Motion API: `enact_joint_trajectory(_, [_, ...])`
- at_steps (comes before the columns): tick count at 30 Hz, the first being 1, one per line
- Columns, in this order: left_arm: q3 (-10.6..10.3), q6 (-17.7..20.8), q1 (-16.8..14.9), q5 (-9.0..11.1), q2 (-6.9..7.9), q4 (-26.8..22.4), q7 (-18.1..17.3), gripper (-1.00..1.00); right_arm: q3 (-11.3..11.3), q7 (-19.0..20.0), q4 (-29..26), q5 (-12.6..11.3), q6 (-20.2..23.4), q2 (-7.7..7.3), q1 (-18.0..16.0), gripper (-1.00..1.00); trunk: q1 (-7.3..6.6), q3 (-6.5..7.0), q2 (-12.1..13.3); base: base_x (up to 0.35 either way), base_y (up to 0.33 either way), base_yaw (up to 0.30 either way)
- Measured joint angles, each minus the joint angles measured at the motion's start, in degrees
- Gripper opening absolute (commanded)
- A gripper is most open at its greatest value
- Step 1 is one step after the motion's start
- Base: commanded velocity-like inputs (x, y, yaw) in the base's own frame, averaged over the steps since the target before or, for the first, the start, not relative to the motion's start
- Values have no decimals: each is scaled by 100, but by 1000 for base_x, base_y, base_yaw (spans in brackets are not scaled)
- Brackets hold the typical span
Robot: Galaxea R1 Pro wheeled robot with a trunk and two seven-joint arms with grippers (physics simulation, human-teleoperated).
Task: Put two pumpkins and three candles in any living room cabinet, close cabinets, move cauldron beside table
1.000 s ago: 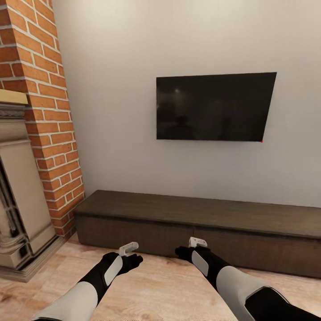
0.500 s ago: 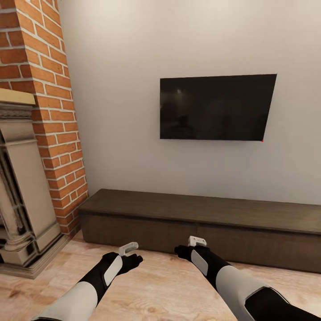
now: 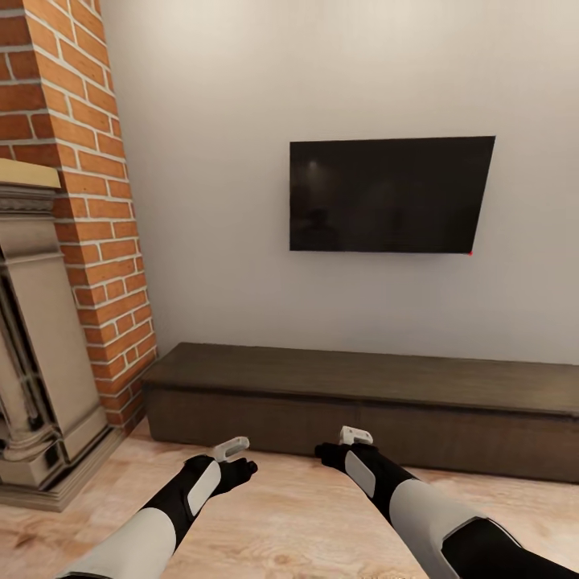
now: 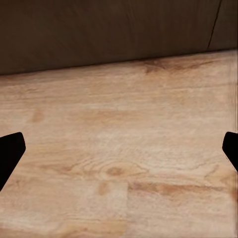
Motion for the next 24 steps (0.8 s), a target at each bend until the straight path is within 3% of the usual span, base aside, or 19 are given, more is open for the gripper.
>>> enact_joint_trajectory(6, [0,0,0,0,0,0,0,100,0,95,2,2,0,0,0,100,0,22,0,0,31,-271])
enact_joint_trajectory(12, [0,1,0,1,0,0,3,100,0,114,1,2,1,-1,1,100,0,45,0,1,229,-243])
enact_joint_trajectory(24, [-8,2,1,4,27,-3,-7,100,8,102,4,3,0,3,0,100,-1,50,0,96,202,-23])
